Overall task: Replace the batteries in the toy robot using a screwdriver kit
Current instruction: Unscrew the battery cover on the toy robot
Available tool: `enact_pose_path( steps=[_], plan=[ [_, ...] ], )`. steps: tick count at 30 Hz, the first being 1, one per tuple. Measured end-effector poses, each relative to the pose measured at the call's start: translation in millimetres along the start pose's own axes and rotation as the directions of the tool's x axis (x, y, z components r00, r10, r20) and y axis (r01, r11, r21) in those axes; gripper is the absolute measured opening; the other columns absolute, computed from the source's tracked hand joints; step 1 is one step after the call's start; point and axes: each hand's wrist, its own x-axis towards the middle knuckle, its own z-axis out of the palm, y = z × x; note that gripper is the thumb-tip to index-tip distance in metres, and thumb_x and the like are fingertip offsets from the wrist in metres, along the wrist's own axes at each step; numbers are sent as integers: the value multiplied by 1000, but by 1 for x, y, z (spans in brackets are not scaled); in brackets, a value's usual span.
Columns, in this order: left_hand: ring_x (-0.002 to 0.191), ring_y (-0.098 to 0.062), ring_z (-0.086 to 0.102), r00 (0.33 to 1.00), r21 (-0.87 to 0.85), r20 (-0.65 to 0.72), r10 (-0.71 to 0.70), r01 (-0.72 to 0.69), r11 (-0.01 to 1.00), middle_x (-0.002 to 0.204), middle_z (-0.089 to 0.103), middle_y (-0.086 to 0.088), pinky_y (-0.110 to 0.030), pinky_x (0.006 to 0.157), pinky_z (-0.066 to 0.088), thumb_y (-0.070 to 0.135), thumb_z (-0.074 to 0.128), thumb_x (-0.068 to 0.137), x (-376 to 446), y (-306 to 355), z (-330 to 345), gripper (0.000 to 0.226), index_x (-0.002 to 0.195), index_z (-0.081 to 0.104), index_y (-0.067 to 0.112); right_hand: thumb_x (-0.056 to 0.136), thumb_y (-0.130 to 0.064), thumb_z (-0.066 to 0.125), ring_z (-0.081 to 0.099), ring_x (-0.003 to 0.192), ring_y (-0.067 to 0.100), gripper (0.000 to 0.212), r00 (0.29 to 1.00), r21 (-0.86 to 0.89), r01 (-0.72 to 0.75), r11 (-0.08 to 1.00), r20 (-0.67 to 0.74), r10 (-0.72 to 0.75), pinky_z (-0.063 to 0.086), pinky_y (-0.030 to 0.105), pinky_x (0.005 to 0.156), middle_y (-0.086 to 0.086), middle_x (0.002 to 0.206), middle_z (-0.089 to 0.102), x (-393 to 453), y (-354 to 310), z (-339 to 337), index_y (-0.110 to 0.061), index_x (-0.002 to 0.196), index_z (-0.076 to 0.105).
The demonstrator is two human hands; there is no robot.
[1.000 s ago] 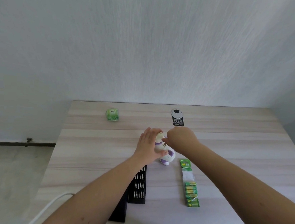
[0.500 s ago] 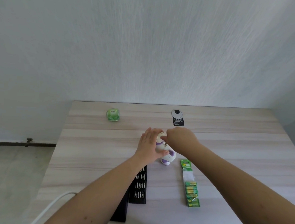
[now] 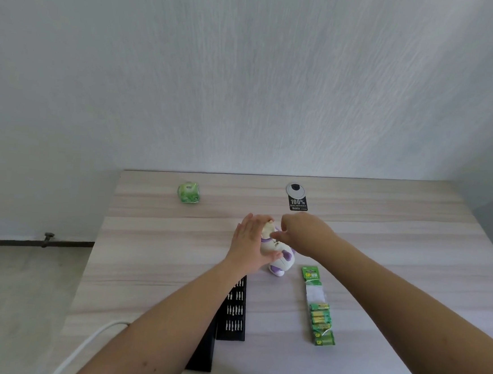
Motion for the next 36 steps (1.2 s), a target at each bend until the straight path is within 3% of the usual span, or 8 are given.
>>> enact_pose_path(
  steps=[3,7,13,16,19,26,32,36],
  plan=[
    [142,-30,24,1000,4,1,4,-4,1000,135,46,6,-46,114,23,49,76,64,0,1,-1,75,120,27,41,100,-34,42,47,74,24,28,999,-92,-41,995,-5,41,40,29,58,5,72,43,-2,-2,1,-14,113,57],
    [141,-31,25,1000,3,-1,1,-1,1000,133,46,6,-46,113,25,54,73,62,-1,-1,0,75,120,27,41,99,-28,40,50,66,22,41,996,-51,-71,996,48,73,36,26,54,9,79,60,2,-9,1,-13,60,42],
    [141,-29,25,1000,5,11,-17,17,1000,133,46,7,-45,114,25,67,57,56,0,0,1,77,122,27,40,90,-16,55,59,98,26,20,998,-50,49,998,34,-47,48,33,79,8,106,61,4,-9,2,-8,108,61],
    [144,-28,20,999,12,30,-18,17,1000,136,44,9,-44,115,22,61,67,61,1,0,-1,78,127,31,37,96,-32,49,53,83,25,31,999,-116,34,993,41,-30,41,32,64,6,90,55,0,-7,-1,-9,115,55],
    [144,-27,19,999,29,41,-13,12,1000,137,43,8,-42,116,20,48,78,67,2,0,-1,77,125,29,38,90,-10,52,46,75,25,36,998,-164,21,986,60,-11,36,29,53,2,71,34,-1,-5,-4,-17,126,48],
    [136,-32,32,1000,19,2,2,-2,1000,127,47,6,-46,110,30,63,63,59,3,-3,1,74,120,29,38,91,-17,52,59,96,25,27,999,79,23,997,24,-25,45,32,74,8,110,63,3,-4,3,-13,117,56],
    [144,-28,19,999,15,43,-27,26,1000,139,43,8,-46,116,21,68,53,55,0,0,-1,78,123,25,41,89,-9,58,48,81,26,46,995,-263,96,960,54,-85,43,32,64,1,74,35,-1,-5,1,-23,131,45],
    [145,-28,17,999,32,50,-23,21,999,140,42,6,-46,116,19,61,67,63,1,1,-2,82,131,33,32,86,-8,57,60,94,25,33,999,-76,24,997,49,-20,47,32,70,5,100,63,5,-5,7,-15,118,56]
  ],
)
